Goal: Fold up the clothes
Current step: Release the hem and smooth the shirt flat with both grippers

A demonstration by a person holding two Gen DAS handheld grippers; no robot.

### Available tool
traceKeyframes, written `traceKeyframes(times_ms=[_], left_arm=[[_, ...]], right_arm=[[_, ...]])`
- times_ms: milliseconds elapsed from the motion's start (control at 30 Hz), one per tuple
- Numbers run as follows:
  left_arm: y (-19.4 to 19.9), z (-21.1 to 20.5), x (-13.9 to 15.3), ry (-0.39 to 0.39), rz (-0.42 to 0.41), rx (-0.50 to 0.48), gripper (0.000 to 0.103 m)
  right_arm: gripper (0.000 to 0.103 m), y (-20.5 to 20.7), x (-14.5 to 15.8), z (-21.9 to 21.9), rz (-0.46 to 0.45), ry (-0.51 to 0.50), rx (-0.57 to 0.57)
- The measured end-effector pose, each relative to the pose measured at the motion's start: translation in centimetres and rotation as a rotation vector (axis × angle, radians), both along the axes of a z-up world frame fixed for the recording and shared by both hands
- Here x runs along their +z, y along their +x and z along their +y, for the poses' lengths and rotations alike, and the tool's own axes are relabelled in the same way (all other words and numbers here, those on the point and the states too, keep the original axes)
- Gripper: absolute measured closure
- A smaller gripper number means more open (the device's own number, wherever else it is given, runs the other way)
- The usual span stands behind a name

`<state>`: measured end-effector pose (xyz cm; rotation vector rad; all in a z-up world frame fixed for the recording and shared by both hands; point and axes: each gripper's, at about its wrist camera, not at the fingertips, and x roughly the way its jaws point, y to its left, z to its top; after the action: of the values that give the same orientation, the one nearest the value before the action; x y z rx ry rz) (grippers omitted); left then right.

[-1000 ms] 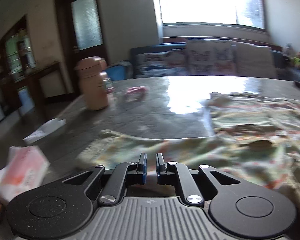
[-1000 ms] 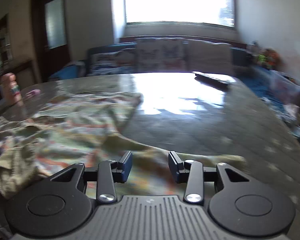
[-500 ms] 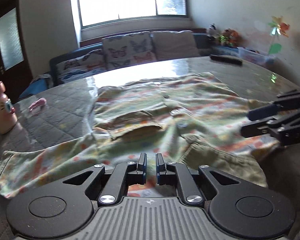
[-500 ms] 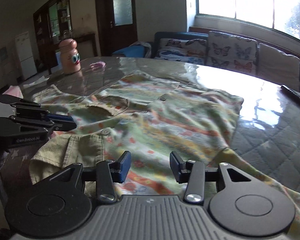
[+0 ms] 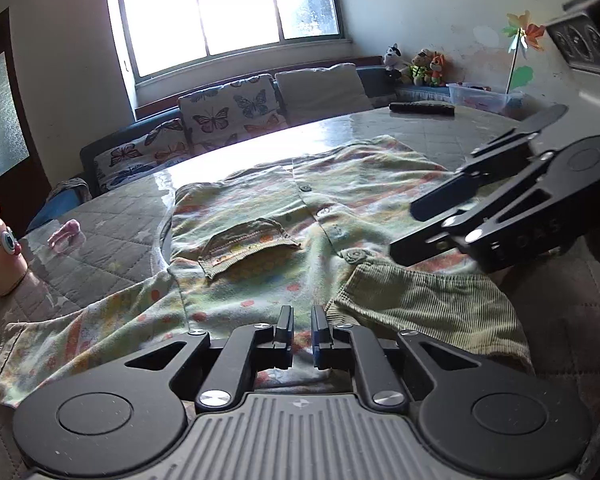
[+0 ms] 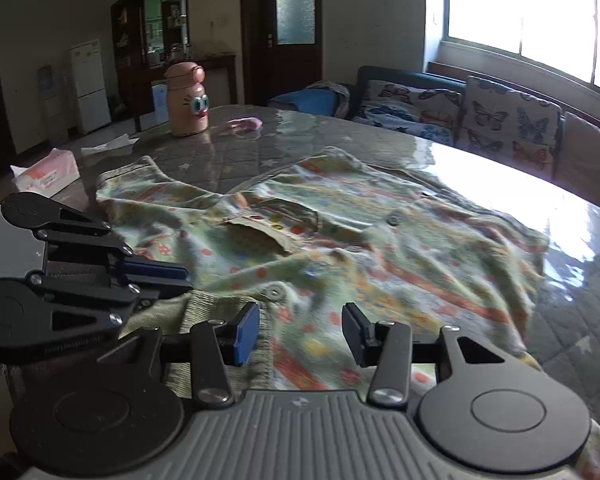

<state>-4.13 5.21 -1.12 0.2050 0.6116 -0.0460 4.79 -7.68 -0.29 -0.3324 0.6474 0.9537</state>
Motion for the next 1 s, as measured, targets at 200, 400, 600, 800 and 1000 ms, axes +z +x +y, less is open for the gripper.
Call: traceKeyframes(times_ms=[200, 400, 600, 800, 1000], left_arm=[[-0.4, 0.8, 0.1, -0.021, -0.001, 0.017, 0.092], [-1.2, 4.3, 1.2, -0.098, -0.025, 0.175, 0.09], [-1.5, 10.5, 1.6, -0.092, -0.041, 0.464, 0.075], [-1.7, 17.4, 1.5, -0.087, -0.042, 0.758, 0.074], [-1.0, 22.0, 0.7, -0.095, -0.003, 0.865, 0.074]], right_arm=[[0.056, -0.8, -1.0, 1.8, -0.003, -0.035, 0.048], [0.052, -1.5, -0.9, 2.2, -0.015, -0.026, 0.072], [0.05, -1.6, -1.1, 2.4, -0.017, -0.032, 0.081], [0.048, -1.4, -1.2, 2.4, -0.008, -0.035, 0.08], [0.047, -1.5, -1.2, 2.4, -0.007, -0.037, 0.076]])
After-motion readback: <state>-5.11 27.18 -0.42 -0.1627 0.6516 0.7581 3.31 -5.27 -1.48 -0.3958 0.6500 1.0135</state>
